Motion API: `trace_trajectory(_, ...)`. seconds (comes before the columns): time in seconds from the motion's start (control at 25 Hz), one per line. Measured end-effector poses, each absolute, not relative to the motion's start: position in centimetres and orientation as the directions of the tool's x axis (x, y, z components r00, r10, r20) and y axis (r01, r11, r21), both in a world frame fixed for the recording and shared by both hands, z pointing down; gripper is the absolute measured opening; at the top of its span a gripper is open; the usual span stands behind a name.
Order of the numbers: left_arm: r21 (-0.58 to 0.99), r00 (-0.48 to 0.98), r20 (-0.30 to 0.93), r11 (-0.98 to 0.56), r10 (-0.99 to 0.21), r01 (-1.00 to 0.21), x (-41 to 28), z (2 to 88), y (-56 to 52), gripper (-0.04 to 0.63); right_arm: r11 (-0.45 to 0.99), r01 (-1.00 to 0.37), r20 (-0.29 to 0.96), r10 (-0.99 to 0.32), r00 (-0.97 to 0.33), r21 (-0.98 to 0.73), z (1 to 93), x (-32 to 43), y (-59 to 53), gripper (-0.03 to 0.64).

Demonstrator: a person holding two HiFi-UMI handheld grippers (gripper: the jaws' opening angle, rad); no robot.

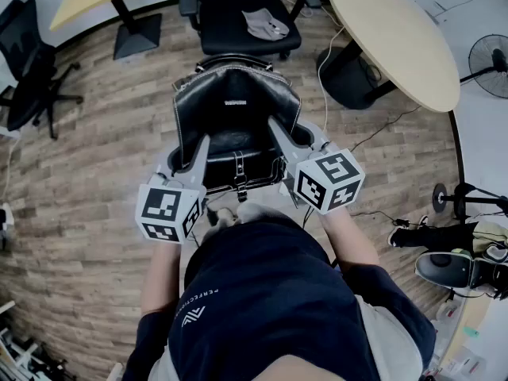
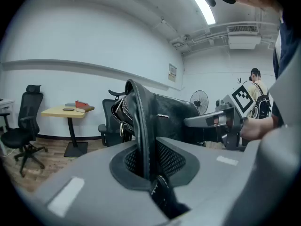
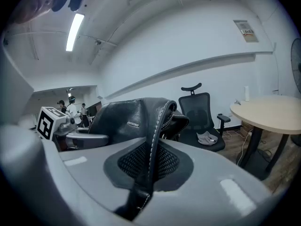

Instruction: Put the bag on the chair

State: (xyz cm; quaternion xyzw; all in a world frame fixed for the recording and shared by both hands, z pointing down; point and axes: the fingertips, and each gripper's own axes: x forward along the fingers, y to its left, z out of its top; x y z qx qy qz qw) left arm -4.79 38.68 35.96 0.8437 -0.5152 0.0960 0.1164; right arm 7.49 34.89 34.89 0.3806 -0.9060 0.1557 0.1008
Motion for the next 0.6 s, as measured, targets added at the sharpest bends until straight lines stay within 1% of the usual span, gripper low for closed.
trace_trajectory(0.36, 0.111, 0.443, 0.319, -0.431, -0.838, -0.895, -2.6, 37.5, 34.9, 0.052, 0.647, -0.716, 0.324, -0.640, -0.697, -0.262, 36.7, 9.7, 31.0, 0.026)
trace_trajectory(0.6, 0.102, 0.424, 0.316, -0.413, -0.849, -0.905, -1.9, 37.6, 32.7, 0.054, 0.660, -0.706, 0.321, -0.630, -0.707, -0.257, 36.7, 10.4, 28.6, 0.026)
